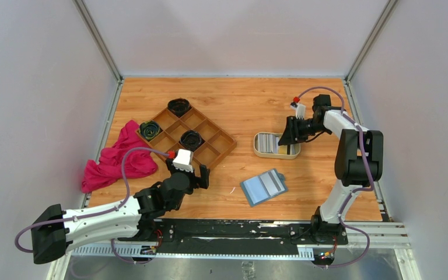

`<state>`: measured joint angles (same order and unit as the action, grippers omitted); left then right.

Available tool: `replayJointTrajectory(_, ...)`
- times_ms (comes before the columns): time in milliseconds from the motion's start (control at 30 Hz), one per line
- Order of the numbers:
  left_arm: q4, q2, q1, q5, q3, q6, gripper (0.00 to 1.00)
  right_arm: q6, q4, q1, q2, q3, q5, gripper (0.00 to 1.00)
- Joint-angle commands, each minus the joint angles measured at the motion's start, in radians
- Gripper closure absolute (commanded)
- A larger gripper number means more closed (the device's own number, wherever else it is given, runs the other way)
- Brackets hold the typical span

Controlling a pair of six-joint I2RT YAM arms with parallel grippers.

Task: Put the credit cards into the card holder
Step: Pick up the credit card from the storage box.

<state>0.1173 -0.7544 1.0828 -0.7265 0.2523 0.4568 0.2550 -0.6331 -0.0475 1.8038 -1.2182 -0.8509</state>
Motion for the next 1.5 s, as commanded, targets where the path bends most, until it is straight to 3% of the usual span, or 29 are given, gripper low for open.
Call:
replayJointTrajectory(0, 0.001, 0.001, -0.005, -0.039, 0.006, 0.015, 0.00, -0.010, -0.010, -0.009, -0.008, 0.005, -0.048, 0.54)
replayJointTrajectory(200, 0.001, -0.025, -0.006, -0.034, 0.020, 0.012, 0.00, -0.047, 0.041, 0.039, -0.015, 0.005, -0.016, 0.54)
replayJointTrajectory(433, 0.001, -0.037, -0.006, -0.034, 0.026, 0.012, 0.00, -0.107, 0.090, 0.212, -0.043, -0.003, 0.300, 0.45)
replayJointTrajectory(800, 0.001, -0.037, -0.006, -0.036, 0.025, 0.012, 0.00, -0.163, 0.087, 0.233, -0.015, 0.009, 0.560, 0.44)
replayJointTrajectory(1467, 0.000, -0.045, -0.006, -0.033, 0.029, 0.010, 0.00, -0.137, 0.079, 0.136, -0.113, 0.029, 0.524, 0.63)
